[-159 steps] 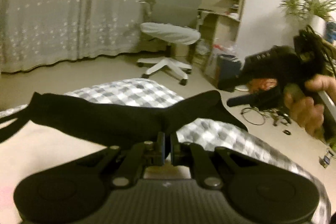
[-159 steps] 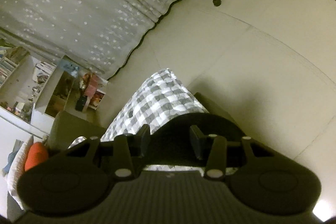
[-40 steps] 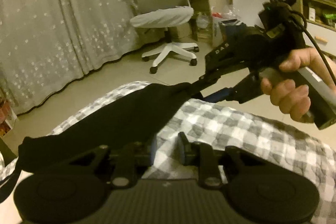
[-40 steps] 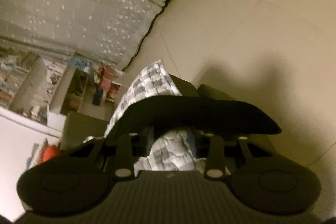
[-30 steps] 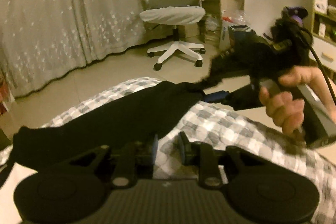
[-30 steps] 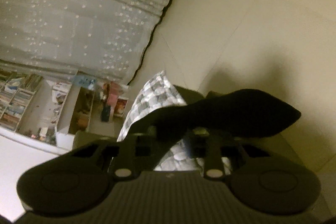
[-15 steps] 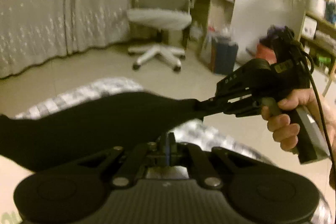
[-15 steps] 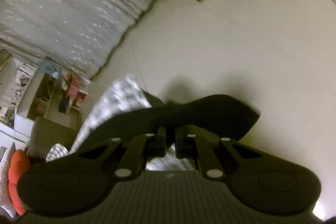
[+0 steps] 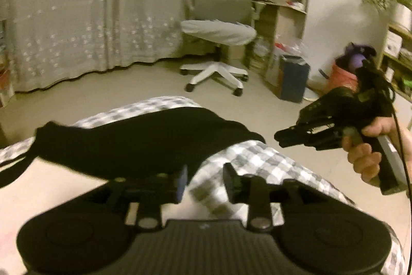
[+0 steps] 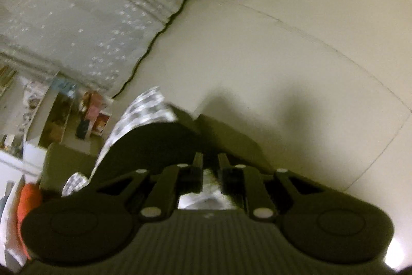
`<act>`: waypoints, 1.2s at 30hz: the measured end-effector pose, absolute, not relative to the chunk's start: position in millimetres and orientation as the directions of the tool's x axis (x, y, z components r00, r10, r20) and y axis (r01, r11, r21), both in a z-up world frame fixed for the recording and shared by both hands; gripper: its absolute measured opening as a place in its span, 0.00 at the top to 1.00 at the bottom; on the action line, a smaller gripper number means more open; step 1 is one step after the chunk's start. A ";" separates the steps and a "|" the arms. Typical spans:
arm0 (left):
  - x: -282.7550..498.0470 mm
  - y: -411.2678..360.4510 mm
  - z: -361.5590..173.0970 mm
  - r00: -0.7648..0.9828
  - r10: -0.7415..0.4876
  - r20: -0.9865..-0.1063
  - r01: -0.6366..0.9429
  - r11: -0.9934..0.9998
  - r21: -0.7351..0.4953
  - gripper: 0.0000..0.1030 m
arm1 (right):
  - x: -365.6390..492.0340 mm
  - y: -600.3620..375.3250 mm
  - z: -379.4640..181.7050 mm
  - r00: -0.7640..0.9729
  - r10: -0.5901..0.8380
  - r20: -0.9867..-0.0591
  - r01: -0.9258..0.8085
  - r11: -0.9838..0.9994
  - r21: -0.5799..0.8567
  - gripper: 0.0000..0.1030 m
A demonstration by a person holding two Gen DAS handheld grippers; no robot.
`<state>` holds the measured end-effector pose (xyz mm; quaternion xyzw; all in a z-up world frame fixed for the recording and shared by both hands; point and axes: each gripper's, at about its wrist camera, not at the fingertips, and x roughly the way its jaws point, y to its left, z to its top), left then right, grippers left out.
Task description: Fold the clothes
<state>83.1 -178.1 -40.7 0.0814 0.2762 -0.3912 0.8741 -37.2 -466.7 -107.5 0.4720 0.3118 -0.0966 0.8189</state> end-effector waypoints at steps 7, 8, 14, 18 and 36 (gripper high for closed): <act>66.6 -132.5 -32.4 0.614 -0.564 -0.552 0.633 0.770 -0.083 0.60 | -24.4 -432.7 -96.4 0.807 0.235 -0.542 0.387 0.484 0.785 0.69; 63.5 -125.2 -30.9 0.626 -0.552 -0.551 0.617 0.782 -0.083 0.59 | -21.9 -428.9 -95.9 0.810 0.240 -0.536 0.385 0.472 0.793 0.69; 54.1 -89.3 -17.5 0.687 -0.475 -0.550 0.519 0.851 -0.086 0.56 | -7.4 -410.4 -90.3 0.826 0.199 -0.526 0.410 0.427 0.806 0.74; 49.0 -65.4 -6.8 0.735 -0.413 -0.538 0.459 0.887 -0.053 0.56 | -9.9 -398.4 -84.1 0.823 0.131 -0.553 0.446 0.455 0.771 0.92; 88.7 84.3 -28.4 0.805 -0.131 -0.578 0.028 0.982 -0.185 0.52 | -10.4 -345.2 -49.0 0.811 -0.069 -0.582 0.495 0.612 0.617 0.60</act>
